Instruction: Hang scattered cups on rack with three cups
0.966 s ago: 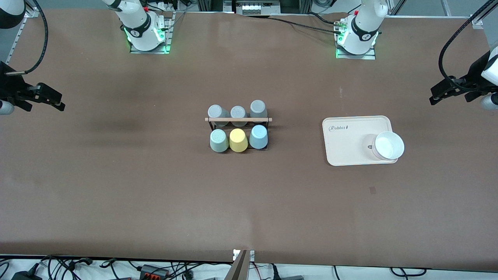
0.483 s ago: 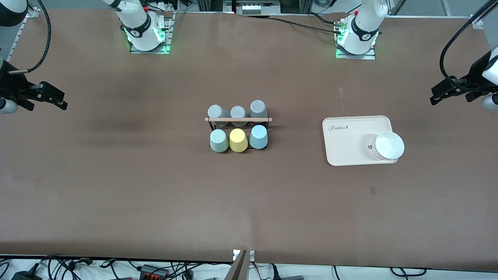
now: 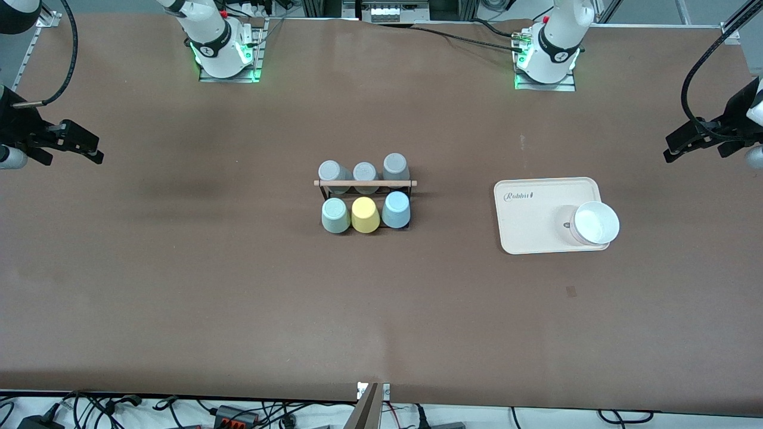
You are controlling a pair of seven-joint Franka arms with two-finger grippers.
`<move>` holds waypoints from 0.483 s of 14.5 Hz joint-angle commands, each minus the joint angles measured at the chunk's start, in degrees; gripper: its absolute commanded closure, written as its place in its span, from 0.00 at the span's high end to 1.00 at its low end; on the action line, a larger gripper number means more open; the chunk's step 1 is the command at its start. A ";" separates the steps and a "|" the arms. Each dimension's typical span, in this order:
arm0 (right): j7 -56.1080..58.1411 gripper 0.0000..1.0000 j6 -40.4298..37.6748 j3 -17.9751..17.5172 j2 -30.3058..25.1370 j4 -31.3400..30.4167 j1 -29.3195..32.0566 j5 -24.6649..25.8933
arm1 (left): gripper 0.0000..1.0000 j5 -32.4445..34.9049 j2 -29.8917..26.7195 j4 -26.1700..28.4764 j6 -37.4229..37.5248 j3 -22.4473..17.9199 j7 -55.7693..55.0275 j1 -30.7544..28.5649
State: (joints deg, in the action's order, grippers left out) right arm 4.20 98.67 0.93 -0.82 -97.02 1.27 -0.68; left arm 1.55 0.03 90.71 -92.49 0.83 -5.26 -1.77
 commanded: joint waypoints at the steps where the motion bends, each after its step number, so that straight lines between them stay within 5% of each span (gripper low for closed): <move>1: -0.95 1.00 -1.73 -0.23 -1.55 -0.46 0.14 0.07 | 1.00 -0.32 1.29 -2.29 0.38 0.14 0.51 -0.52; 7: -0.77 1.00 -1.65 -0.40 -1.47 -0.72 -0.04 0.77 | 1.00 -0.06 1.55 -1.59 0.56 0.76 0.78 -0.34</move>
State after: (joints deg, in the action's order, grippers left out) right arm 4.20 97.41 0.89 -1.35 -97.03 1.25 -0.67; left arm 1.55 0.82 90.33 -92.48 1.08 -5.19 -1.79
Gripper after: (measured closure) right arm 0.000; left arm 0.000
